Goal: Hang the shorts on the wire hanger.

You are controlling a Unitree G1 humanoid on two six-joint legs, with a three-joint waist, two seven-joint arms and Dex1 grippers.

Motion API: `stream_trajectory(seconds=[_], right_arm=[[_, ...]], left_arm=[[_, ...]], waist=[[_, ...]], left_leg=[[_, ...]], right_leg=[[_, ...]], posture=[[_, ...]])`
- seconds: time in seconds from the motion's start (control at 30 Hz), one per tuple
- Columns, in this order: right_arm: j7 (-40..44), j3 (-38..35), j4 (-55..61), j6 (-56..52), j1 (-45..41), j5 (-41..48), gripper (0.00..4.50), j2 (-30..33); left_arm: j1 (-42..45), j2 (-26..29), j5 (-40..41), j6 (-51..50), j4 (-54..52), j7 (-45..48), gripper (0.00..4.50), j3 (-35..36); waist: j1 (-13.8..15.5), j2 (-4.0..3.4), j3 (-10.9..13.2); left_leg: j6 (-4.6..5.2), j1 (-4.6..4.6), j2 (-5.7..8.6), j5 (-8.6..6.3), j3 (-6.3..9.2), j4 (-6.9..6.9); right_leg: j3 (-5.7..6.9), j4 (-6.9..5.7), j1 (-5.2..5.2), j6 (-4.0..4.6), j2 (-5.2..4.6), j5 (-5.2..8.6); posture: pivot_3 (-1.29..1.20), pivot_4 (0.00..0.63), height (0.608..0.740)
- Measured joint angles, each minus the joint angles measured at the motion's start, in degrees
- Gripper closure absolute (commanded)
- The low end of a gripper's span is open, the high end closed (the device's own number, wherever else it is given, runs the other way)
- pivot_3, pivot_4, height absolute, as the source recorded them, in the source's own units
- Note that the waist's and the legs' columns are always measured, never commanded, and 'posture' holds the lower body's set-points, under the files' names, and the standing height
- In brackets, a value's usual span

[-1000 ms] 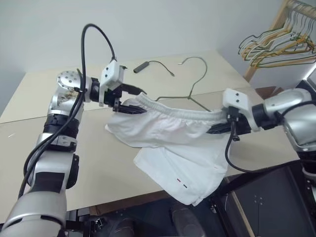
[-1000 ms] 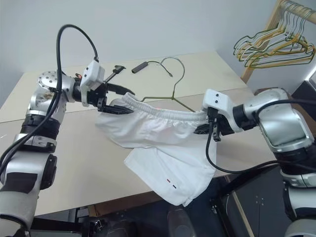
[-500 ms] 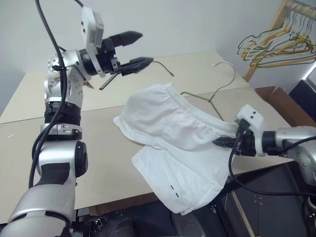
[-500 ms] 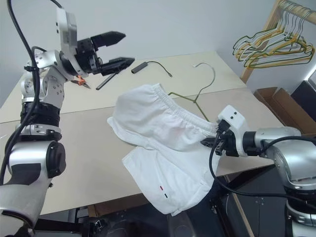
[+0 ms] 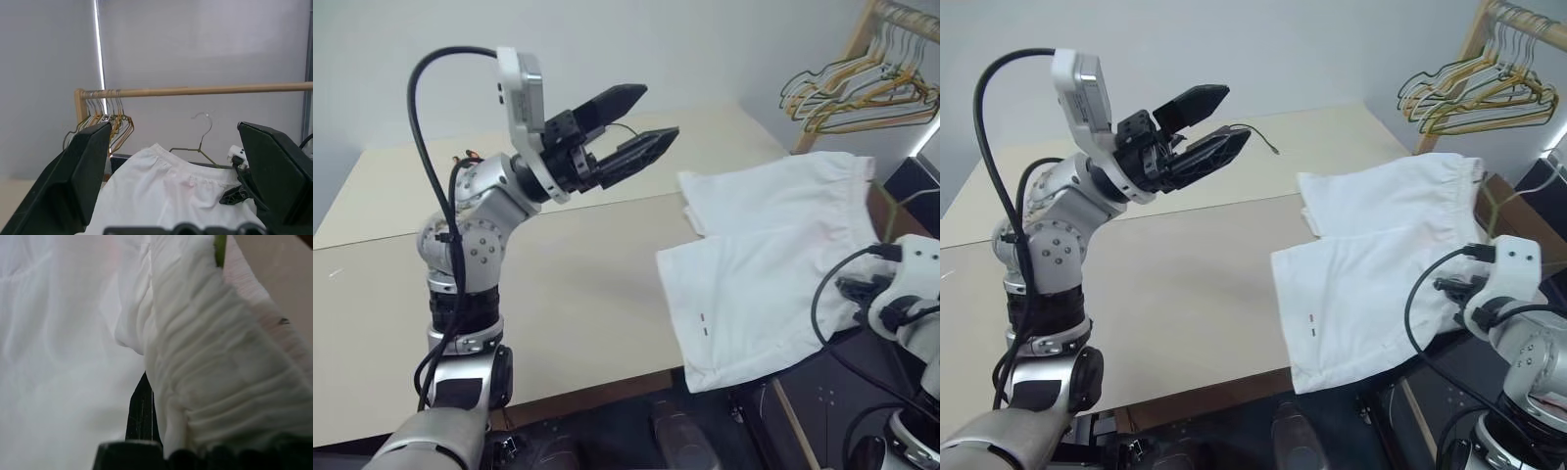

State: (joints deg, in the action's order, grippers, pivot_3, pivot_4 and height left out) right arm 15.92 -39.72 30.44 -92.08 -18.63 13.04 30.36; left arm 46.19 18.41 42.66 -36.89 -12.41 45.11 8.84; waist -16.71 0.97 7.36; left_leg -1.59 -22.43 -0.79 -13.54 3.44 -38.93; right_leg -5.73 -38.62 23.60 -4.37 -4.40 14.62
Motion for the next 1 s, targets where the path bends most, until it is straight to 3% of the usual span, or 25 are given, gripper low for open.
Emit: stream_trajectory(seconds=[0.23, 0.53, 0.73, 1.0], right_arm=[[-7.9, -8.5, -15.4, 0.0, -18.4, -2.7, 4.50, 7.2], [-16.3, -12.2, -37.0, 0.0, -38.3, -2.9, 4.50, 13.9], [-20.3, -12.5, -50.2, 0.0, -44.9, -4.4, 4.50, 18.2], [-21.9, -11.2, -60.9, 0.4, -46.1, -7.6, 4.50, 21.9]], left_arm=[[-0.9, -0.4, 0.2, -0.3, -0.8, -2.0, 0.02, -1.3], [-1.4, 0.7, 0.2, -0.1, -1.0, -1.9, 0.02, -1.7], [-1.4, 1.7, 0.3, -0.1, -1.2, -1.7, 0.02, -1.8], [-1.5, 2.2, 0.3, 0.4, -1.3, -0.7, 0.02, -2.2]], waist=[[-2.8, -0.24, -0.1], [-4.4, -0.23, -0.2], [-4.5, -0.23, -0.2], [-4.6, -0.22, -0.2]], left_leg=[[0.01, 0.71, -0.03, -0.01, -0.13, 0.35], [0.01, 0.85, -0.01, -0.01, -0.26, 0.64], [0.01, 0.83, 0.04, -0.01, -0.45, 0.72], [0.01, 0.72, 0.18, -0.01, -0.77, 0.74]], right_leg=[[-0.05, 1.00, -1.29, -0.13, 0.01, -0.03], [-0.20, 1.19, -1.34, -0.16, -0.02, -0.04], [-0.49, 1.52, -1.35, -0.31, 0.01, -0.13], [-1.09, 1.90, -1.35, -0.68, 0.01, -0.32]], posture=[[-0.30, 0.061, 0.740], [-0.29, 0.069, 0.740], [-0.29, 0.069, 0.740], [-0.29, 0.071, 0.740]])
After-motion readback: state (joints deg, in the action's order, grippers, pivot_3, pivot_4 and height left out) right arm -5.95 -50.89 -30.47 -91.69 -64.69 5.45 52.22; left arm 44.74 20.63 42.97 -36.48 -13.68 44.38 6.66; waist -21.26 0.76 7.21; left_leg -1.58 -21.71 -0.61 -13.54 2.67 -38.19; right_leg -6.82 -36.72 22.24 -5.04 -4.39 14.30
